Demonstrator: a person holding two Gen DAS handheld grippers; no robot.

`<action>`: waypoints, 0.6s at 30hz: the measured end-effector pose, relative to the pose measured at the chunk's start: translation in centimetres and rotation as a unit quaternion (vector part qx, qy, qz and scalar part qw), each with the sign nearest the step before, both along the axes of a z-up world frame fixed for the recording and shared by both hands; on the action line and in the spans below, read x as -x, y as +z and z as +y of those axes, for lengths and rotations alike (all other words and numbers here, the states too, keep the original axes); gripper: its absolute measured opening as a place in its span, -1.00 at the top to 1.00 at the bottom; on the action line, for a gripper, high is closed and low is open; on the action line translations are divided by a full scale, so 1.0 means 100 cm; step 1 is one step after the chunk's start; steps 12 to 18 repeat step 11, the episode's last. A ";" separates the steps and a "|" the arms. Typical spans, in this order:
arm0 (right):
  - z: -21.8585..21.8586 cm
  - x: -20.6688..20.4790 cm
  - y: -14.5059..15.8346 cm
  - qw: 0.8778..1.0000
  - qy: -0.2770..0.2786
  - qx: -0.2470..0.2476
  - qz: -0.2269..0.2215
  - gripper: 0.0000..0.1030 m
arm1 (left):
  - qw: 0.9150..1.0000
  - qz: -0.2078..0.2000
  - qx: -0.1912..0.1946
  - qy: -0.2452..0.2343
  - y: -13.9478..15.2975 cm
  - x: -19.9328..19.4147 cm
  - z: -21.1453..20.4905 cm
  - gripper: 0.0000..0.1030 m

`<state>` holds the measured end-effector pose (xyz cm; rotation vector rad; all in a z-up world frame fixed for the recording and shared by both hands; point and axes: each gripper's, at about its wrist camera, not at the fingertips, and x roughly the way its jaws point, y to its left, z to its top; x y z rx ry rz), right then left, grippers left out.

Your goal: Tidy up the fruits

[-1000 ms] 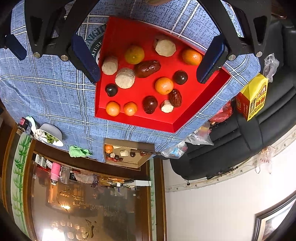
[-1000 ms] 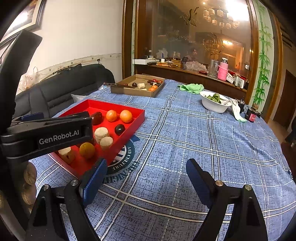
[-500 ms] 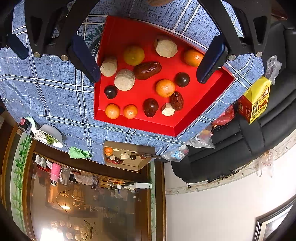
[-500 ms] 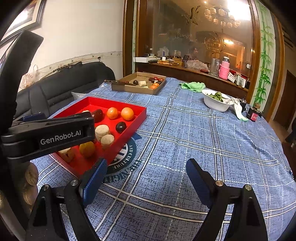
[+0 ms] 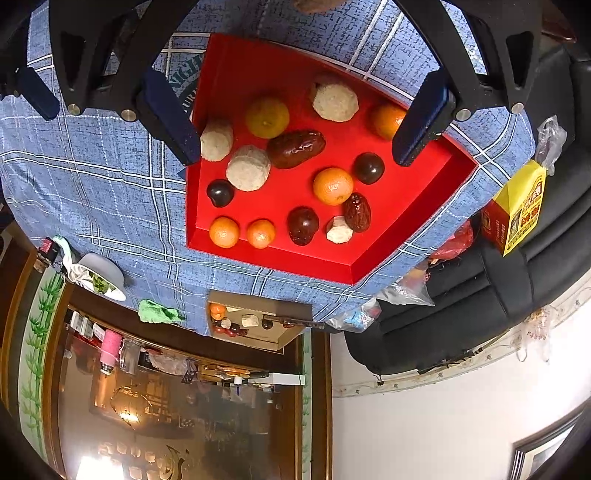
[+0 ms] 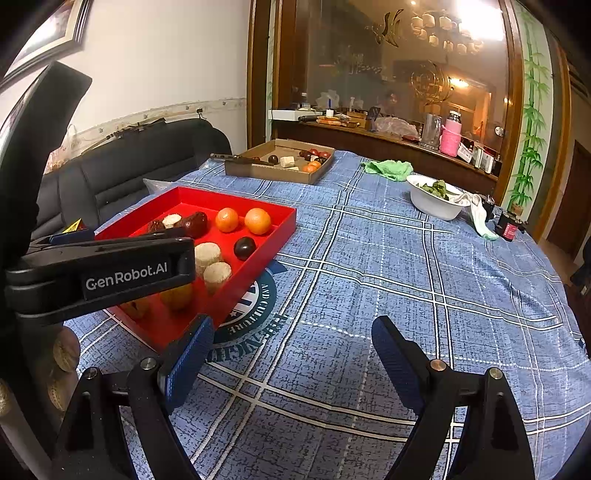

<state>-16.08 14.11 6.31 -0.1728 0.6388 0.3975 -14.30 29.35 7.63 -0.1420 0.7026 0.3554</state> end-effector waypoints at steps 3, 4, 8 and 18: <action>0.001 0.001 0.002 1.000 0.002 -0.001 -0.002 -0.76 | 0.999 -0.027 -0.011 -0.018 0.016 0.008 -0.004 -1.00; 0.000 0.001 0.005 1.000 0.002 -0.004 -0.006 -0.76 | 0.998 -0.050 -0.028 -0.026 0.027 0.014 -0.008 -1.00; -0.017 0.004 0.023 0.999 -0.011 -0.032 -0.025 -0.76 | 0.991 -0.102 -0.057 -0.059 0.065 0.028 -0.026 -1.00; -0.035 0.006 0.037 0.998 -0.029 -0.038 -0.042 -0.76 | 0.990 -0.106 -0.052 -0.081 0.082 0.026 -0.043 -1.00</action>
